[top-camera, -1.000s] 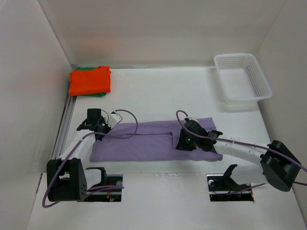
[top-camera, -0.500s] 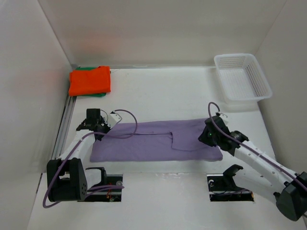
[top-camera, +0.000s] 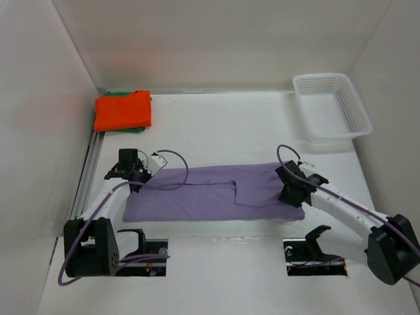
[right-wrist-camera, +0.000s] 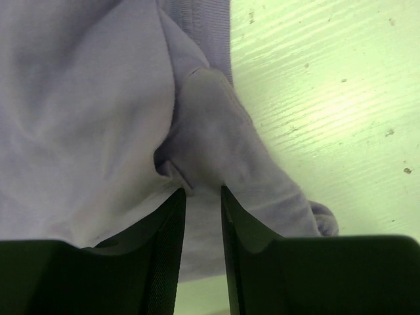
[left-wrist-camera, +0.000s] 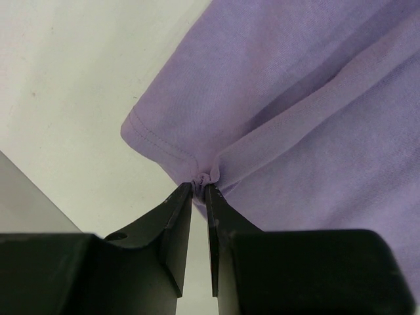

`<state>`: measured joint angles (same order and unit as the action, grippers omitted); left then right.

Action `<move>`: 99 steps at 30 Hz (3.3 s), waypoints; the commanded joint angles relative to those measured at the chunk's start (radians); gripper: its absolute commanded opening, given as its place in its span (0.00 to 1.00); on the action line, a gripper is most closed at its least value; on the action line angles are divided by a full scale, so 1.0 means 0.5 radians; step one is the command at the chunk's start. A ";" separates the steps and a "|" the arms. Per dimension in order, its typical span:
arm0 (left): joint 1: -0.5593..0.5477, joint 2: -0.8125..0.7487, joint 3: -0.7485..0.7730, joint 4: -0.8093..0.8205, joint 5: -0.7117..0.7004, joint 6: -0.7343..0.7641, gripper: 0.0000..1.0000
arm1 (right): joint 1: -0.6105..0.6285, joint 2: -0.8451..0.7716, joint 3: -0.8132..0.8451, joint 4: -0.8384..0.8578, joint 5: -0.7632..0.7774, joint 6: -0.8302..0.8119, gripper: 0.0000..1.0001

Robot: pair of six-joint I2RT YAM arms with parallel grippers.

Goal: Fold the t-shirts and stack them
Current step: Fold the other side of the tshirt into a rectangle, then rotate the tshirt 90 degrees

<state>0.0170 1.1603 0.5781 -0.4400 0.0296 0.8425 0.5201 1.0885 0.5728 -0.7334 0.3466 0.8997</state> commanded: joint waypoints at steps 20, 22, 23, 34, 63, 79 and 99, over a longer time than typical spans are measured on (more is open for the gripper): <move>0.014 -0.062 0.040 0.064 -0.001 0.064 0.14 | -0.094 0.050 -0.001 0.221 -0.132 -0.041 0.34; 0.017 -0.066 0.034 0.064 0.002 0.067 0.14 | -0.097 0.072 -0.007 0.224 -0.144 -0.045 0.31; 0.020 -0.072 0.028 0.064 0.002 0.067 0.14 | -0.097 0.081 -0.007 0.224 -0.150 -0.045 0.26; 0.044 -0.078 0.025 0.104 0.021 0.085 0.14 | -0.069 -0.136 0.045 -0.134 -0.012 0.093 0.00; 0.146 -0.134 0.684 -0.740 0.428 0.049 0.52 | 0.072 -0.165 0.695 -0.577 0.402 -0.099 0.24; 0.124 0.882 0.721 -0.154 0.107 -0.194 0.50 | -0.447 0.988 0.870 0.322 -0.046 -0.692 0.30; 0.342 1.036 0.878 -0.233 -0.194 -0.406 0.29 | -0.401 2.121 2.373 -0.576 -0.297 -1.241 0.20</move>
<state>0.1749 1.6787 0.9825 -0.5140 -0.0456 0.6827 0.2916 2.1109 1.6524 -0.8936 0.2546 0.3279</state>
